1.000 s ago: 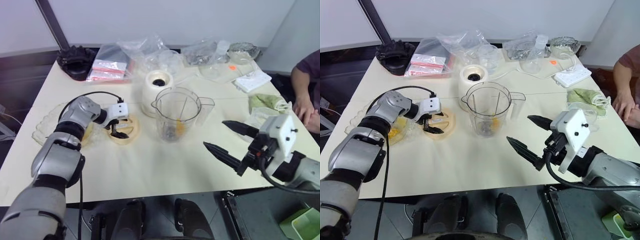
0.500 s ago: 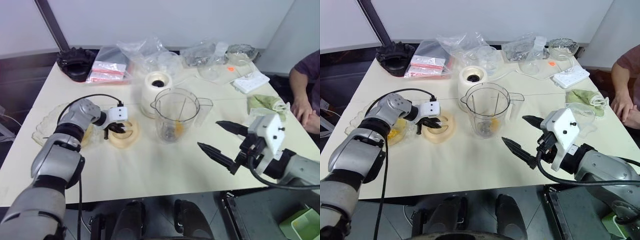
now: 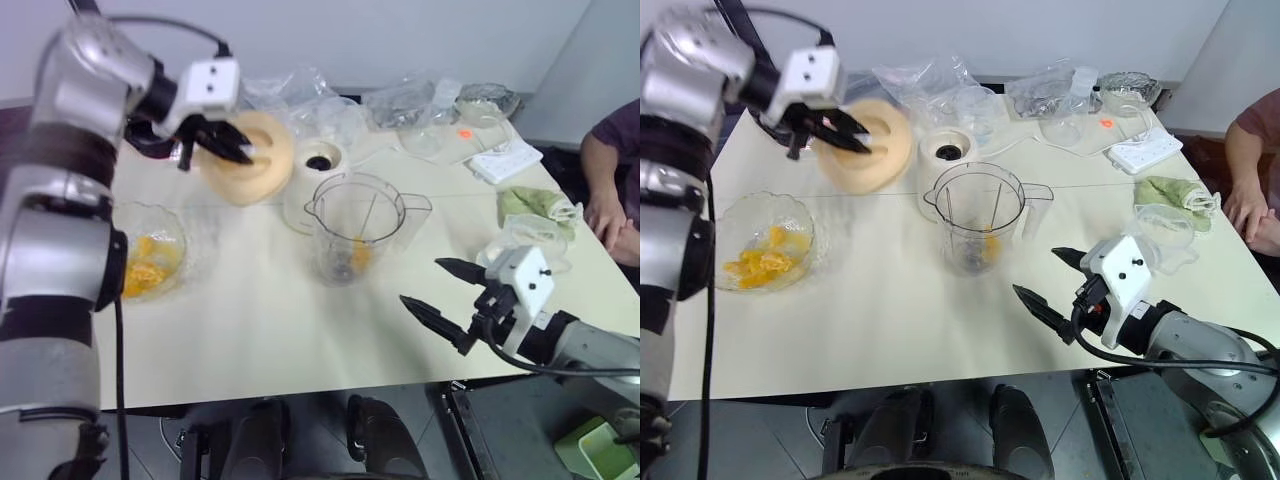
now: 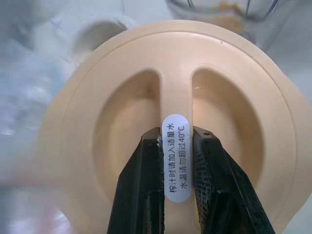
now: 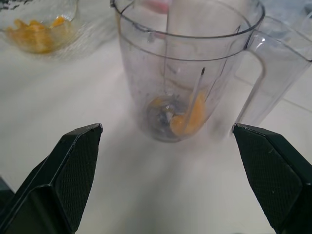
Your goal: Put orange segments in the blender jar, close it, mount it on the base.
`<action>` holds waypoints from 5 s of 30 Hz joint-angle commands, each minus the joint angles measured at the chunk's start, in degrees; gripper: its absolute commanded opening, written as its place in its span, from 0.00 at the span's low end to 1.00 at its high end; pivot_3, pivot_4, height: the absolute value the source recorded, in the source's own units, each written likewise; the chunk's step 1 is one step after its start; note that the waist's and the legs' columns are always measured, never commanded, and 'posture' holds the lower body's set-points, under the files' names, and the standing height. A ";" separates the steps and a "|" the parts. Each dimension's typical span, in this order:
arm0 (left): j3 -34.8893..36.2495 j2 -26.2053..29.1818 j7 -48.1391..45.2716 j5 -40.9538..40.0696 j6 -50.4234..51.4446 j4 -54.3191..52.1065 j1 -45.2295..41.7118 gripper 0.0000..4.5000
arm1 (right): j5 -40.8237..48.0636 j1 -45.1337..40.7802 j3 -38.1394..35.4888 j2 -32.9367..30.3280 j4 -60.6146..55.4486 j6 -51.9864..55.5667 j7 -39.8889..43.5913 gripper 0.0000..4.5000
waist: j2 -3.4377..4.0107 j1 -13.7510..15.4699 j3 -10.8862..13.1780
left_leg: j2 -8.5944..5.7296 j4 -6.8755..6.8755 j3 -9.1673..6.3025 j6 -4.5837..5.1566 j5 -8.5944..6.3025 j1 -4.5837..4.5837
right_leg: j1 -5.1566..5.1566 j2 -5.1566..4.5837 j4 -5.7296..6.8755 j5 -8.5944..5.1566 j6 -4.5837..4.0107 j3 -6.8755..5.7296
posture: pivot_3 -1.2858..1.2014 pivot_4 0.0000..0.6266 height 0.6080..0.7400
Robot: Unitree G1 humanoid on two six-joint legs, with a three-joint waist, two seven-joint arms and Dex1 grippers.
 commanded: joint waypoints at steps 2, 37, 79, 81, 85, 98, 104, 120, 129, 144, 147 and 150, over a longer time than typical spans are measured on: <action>3.42 -5.60 -0.24 -4.38 8.01 4.35 -9.20 0.05 | -3.49 -1.05 1.02 1.58 1.31 -2.42 0.73 1.00 | 0.00 0.44 0.00 | 0.02 0.04 -0.06 0.00 0.00 0.00 | 0.06 0.01 0.01 -0.03 0.03 -0.06 | 0.52 0.24 1.00; -7.14 -30.16 2.17 6.23 13.02 6.24 -2.30 0.05 | -23.87 -2.85 7.67 16.08 2.82 -8.07 -5.85 1.00 | 0.25 0.06 0.04 | -0.07 0.01 -0.08 0.08 -0.04 0.00 | 0.01 0.12 0.13 -0.04 0.05 -0.01 | 0.52 0.24 1.00; -3.13 -30.94 9.12 10.62 19.02 3.10 10.62 0.05 | -41.89 -25.37 18.79 32.21 41.63 -29.42 -10.03 0.21 | 1.16 -0.09 -1.10 | -0.03 0.00 -0.10 0.08 -0.05 1.15 | 1.12 0.02 0.14 -0.06 0.06 0.01 | 0.52 0.24 1.00; -2.75 -31.11 9.80 10.66 22.08 1.21 11.90 0.05 | -42.03 -25.53 18.86 32.28 41.88 -29.46 -10.06 0.21 | 1.17 -0.09 -1.20 | -0.03 0.01 -0.11 0.08 -0.05 1.24 | 1.27 0.01 0.13 -0.11 0.12 0.01 | 0.52 0.24 1.00; -3.56 -31.26 12.43 11.55 32.21 -4.65 16.01 0.05 | -42.40 -26.04 19.12 32.20 42.76 -29.87 -10.01 0.21 | 1.28 -0.16 -1.33 | 0.01 -0.01 -0.25 0.07 -0.05 1.85 | 1.95 -0.04 -0.05 -0.22 0.27 0.01 | 0.52 0.24 1.00; -6.69 -29.60 19.23 12.28 45.03 -21.17 26.69 0.05 | -42.49 -26.52 19.38 32.40 43.50 -30.51 -9.44 0.21 | 2.09 -0.29 -2.72 | 0.13 -0.18 -0.27 -0.17 -0.20 2.15 | 2.55 -0.18 -1.01 -0.25 0.31 -0.02 | 0.52 0.24 1.00; -6.82 -28.74 17.59 11.79 43.50 -22.64 26.45 0.05 | -42.64 -26.22 19.30 32.16 43.30 -30.33 -8.92 0.21 | 2.29 -0.64 -2.90 | 0.24 -0.34 -0.28 -0.17 -0.22 2.05 | 2.66 -0.30 -1.58 -0.26 0.32 -0.09 | 0.52 0.24 1.00; 2.71 -23.04 13.72 0.55 54.39 -44.81 14.05 0.83 | -42.96 -24.55 18.45 30.58 42.94 -29.96 -6.86 0.21 | 1.63 -1.47 -1.84 | -0.22 -1.17 0.13 0.10 -0.04 0.87 | 0.81 -0.41 -0.64 -0.34 0.51 -0.08 | 0.52 0.24 1.00; 11.14 -14.40 26.08 -2.44 52.65 -42.29 10.79 0.83 | -41.34 -24.31 16.45 29.18 41.84 -28.30 -5.66 0.21 | 1.41 -1.85 -1.12 | -0.19 -1.20 0.17 0.27 -0.14 0.95 | 0.78 -0.36 -0.62 -0.40 0.62 -0.03 | 0.52 0.24 1.00; 29.49 -5.87 39.74 -17.26 59.37 -83.59 58.96 0.83 | -29.75 -44.32 1.56 19.36 29.98 1.64 -9.25 0.21 | 1.39 -1.53 -0.63 | -0.22 -1.04 0.26 0.13 -0.07 0.40 | 0.31 -0.70 -0.41 -0.22 0.79 -0.02 | 0.52 0.24 1.00; 29.38 -6.43 43.19 -18.78 60.14 -87.52 63.34 0.83 | -29.42 -52.01 -0.58 15.87 32.48 7.63 -10.74 0.21 | 1.35 -1.36 -0.60 | -0.24 -1.06 0.22 0.08 -0.04 0.39 | 0.21 -0.70 -0.22 -0.23 0.78 -0.05 | 0.52 0.24 1.00; 30.15 -8.05 46.19 -21.85 62.40 -90.41 64.37 0.83 | -29.97 -58.99 -1.21 13.83 36.38 10.31 -12.23 0.21 | 1.33 -1.29 -0.58 | -0.40 -1.04 0.14 -0.09 0.07 0.40 | 0.15 -0.72 0.01 -0.25 0.74 -0.09 | 0.52 0.24 1.00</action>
